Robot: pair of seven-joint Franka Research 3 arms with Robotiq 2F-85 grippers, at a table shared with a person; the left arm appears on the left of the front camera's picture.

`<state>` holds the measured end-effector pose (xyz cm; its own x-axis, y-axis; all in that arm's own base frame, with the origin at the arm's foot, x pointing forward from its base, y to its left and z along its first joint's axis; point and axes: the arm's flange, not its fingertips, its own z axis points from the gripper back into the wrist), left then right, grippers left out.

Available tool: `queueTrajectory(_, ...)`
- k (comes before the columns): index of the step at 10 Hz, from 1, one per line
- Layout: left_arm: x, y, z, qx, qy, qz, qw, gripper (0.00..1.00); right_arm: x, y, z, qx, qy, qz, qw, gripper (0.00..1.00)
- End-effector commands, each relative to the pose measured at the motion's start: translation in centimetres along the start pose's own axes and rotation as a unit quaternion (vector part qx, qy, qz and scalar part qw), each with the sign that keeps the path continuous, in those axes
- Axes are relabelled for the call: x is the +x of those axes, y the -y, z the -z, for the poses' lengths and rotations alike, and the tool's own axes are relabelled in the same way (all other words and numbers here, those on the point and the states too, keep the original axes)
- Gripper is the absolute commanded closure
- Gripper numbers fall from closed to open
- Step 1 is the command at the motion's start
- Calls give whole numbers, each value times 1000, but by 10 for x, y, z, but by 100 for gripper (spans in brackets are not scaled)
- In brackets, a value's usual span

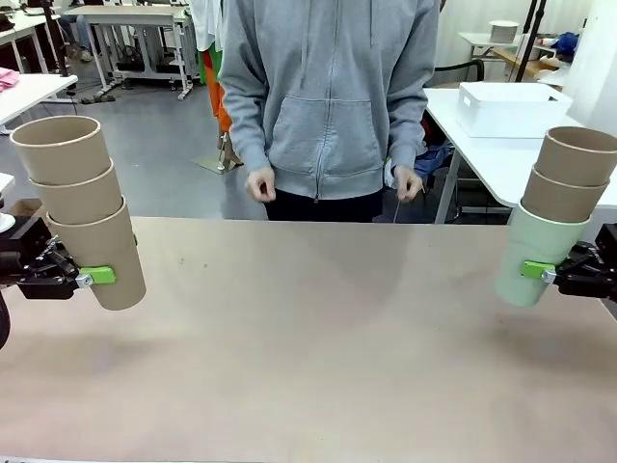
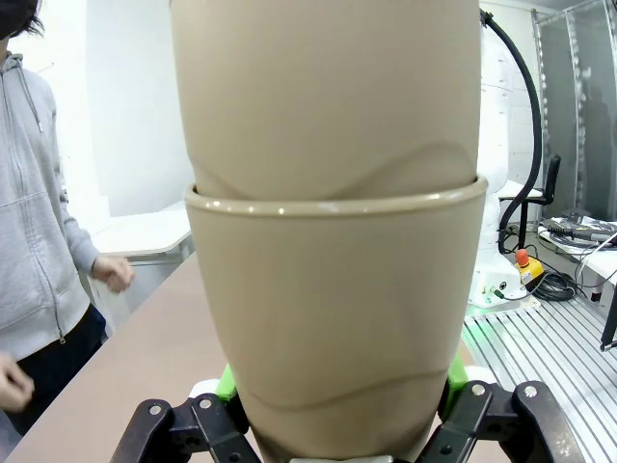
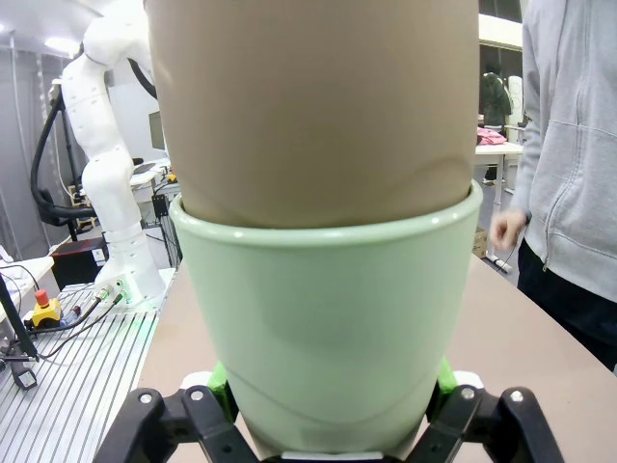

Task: Stack the cups and store them in the basket.
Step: Place the stack of Reusable plastic cups into the Pantry Basket.

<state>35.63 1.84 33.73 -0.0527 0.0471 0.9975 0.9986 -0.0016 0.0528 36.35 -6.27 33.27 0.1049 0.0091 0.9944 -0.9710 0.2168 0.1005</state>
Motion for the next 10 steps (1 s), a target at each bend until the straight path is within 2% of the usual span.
queueTrajectory(1, 3, 0, 1, -1, 3, 3, 1000, 16, 3, 0, 2, 2, -2, -8, 1000, 16)
queueTrajectory(10, 3, 0, 1, -1, 3, 3, 1000, 16, 3, 0, 2, 2, -2, -8, 1000, 16)
